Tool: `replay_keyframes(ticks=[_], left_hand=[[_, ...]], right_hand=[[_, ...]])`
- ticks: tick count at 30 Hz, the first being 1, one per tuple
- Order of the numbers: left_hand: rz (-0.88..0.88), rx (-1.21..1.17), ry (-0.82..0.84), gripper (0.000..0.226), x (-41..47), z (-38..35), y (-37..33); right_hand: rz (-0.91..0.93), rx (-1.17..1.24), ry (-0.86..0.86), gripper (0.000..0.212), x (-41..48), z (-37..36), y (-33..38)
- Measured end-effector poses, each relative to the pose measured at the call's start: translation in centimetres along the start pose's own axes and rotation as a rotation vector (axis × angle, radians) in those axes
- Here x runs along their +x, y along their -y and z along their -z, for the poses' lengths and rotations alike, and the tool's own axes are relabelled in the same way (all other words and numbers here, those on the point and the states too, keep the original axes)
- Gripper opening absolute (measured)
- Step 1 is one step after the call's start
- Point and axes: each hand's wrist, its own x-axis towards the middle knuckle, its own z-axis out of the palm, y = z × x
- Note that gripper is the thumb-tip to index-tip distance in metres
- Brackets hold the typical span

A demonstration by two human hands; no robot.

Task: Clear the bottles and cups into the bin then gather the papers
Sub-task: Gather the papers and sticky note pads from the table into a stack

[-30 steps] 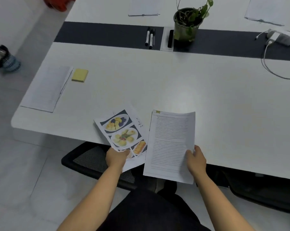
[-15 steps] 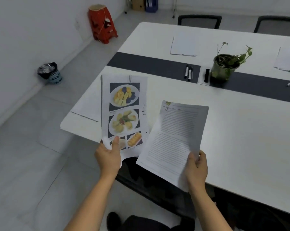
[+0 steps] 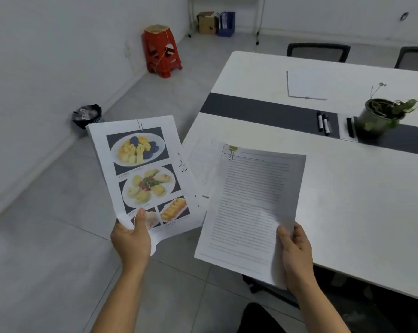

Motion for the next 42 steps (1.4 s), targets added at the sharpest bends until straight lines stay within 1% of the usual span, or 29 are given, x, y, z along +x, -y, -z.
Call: replay_keyframes(ticks=[4, 8, 11, 15, 18, 21, 24, 26, 30, 31, 33, 35, 36, 38, 39, 41, 42], left_hand=[[-0.010, 0.012, 0.045, 0.025, 4.4, -1.7, -0.1], [-0.055, 0.060, 0.067, 0.026, 8.4, -3.4, -0.4], [-0.076, 0.099, 0.039, 0.027, 12.0, -4.3, -1.1], [-0.058, 0.157, 0.017, 0.025, 17.1, -5.8, -2.5], [-0.062, 0.175, 0.025, 0.027, 20.6, -7.5, -3.2], [-0.026, 0.172, 0.063, 0.023, 23.2, -9.1, -3.1], [0.031, 0.169, 0.127, 0.020, 25.0, -10.4, -2.2], [0.055, 0.169, 0.205, 0.018, 26.5, -11.4, -1.7], [0.106, 0.120, 0.405, 0.019, 30.2, -14.0, -1.5], [0.114, 0.108, 0.468, 0.018, 31.0, -14.7, -1.6], [0.127, 0.071, 0.597, 0.015, 32.3, -16.0, -2.0], [0.156, 0.049, 0.754, 0.015, 32.9, -17.4, -2.1], [0.186, 0.050, 0.840, 0.015, 33.0, -18.1, -1.9], [0.260, 0.087, 0.998, 0.012, 32.7, -19.4, -0.7], [0.277, 0.111, 1.070, 0.014, 32.3, -20.0, 0.2], [0.270, 0.156, 1.163, 0.020, 31.3, -20.7, 2.0], [0.258, 0.172, 1.170, 0.022, 30.6, -21.0, 2.9]], right_hand=[[-0.009, -0.039, 0.018, 0.016, 2.2, -2.8, 0.7], [-0.050, -0.046, 0.032, 0.017, 7.3, -7.0, 0.3], [-0.123, -0.030, 0.064, 0.019, 12.7, -11.6, -0.4], [-0.257, -0.013, 0.091, 0.025, 18.9, -18.1, -1.1], [-0.281, -0.018, 0.079, 0.029, 23.1, -22.3, -0.9], [-0.312, -0.111, 0.058, 0.034, 25.6, -25.2, -1.4], [-0.329, -0.324, 0.049, 0.039, 26.4, -26.3, -2.7], [-0.316, -0.400, 0.028, 0.044, 26.2, -26.7, -3.3], [-0.317, -0.439, -0.014, 0.056, 25.1, -27.4, -3.0], [-0.315, -0.472, -0.041, 0.060, 24.6, -27.7, -2.7], [-0.252, -0.552, -0.129, 0.065, 23.3, -28.4, -1.7], [-0.149, -0.490, -0.196, 0.061, 21.7, -29.3, 0.0], [-0.135, -0.393, -0.180, 0.058, 20.9, -29.6, 1.0], [-0.198, -0.173, -0.081, 0.051, 19.4, -30.0, 2.3], [-0.235, -0.105, -0.039, 0.044, 18.8, -30.0, 2.5], [-0.235, -0.131, -0.054, 0.030, 18.0, -29.7, 2.1], [-0.221, -0.162, -0.091, 0.030, 17.8, -29.6, 1.7]])
